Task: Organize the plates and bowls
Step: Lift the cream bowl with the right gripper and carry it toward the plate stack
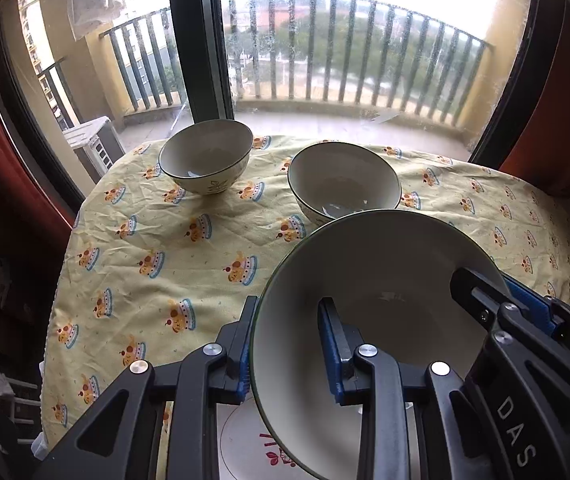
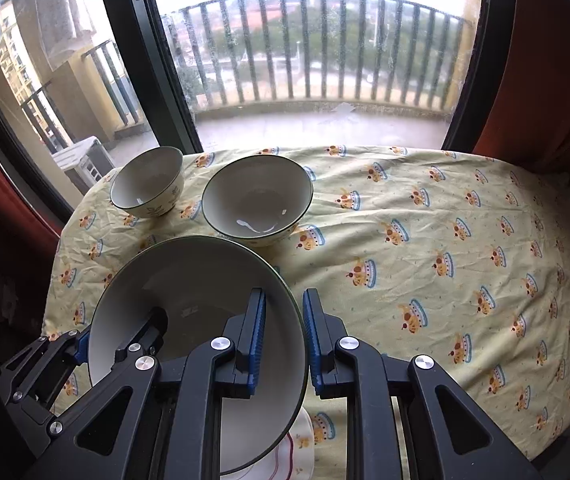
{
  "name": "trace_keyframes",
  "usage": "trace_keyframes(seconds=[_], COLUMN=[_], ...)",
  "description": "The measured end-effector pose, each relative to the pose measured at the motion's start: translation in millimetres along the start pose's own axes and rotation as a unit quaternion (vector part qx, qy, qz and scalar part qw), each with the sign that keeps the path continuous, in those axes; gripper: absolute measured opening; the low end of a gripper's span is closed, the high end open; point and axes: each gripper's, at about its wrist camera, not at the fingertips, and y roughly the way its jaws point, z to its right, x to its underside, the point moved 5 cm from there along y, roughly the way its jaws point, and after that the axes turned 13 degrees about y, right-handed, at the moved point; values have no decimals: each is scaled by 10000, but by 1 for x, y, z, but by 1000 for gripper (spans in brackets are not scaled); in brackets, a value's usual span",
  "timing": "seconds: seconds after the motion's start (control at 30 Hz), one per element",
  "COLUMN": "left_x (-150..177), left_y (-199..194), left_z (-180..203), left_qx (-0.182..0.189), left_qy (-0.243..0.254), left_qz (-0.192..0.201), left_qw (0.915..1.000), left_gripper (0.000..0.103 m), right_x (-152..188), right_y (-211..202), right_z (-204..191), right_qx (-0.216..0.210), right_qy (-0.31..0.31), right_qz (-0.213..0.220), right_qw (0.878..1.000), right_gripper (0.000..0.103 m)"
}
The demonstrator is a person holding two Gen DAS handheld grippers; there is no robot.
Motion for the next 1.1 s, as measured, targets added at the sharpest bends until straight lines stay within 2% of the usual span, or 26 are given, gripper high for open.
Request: trace_keyframes(seconds=[0.3, 0.7, 1.1], left_x=[17, 51, 76], left_y=[-8, 9, 28], left_z=[58, 123, 149], left_qx=[83, 248, 237], left_qy=[-41, 39, 65], left_qz=[-34, -335, -630], left_qw=[10000, 9991, 9977], left_gripper=[28, 28, 28], right_x=[13, 41, 66], right_y=[-14, -6, 14], right_z=[62, 133, 166], right_qx=[49, 210, 225], right_qy=[-45, 16, 30], right_qz=[1, -256, -549], right_qw=[10000, 9995, 9982], right_gripper=[23, 23, 23])
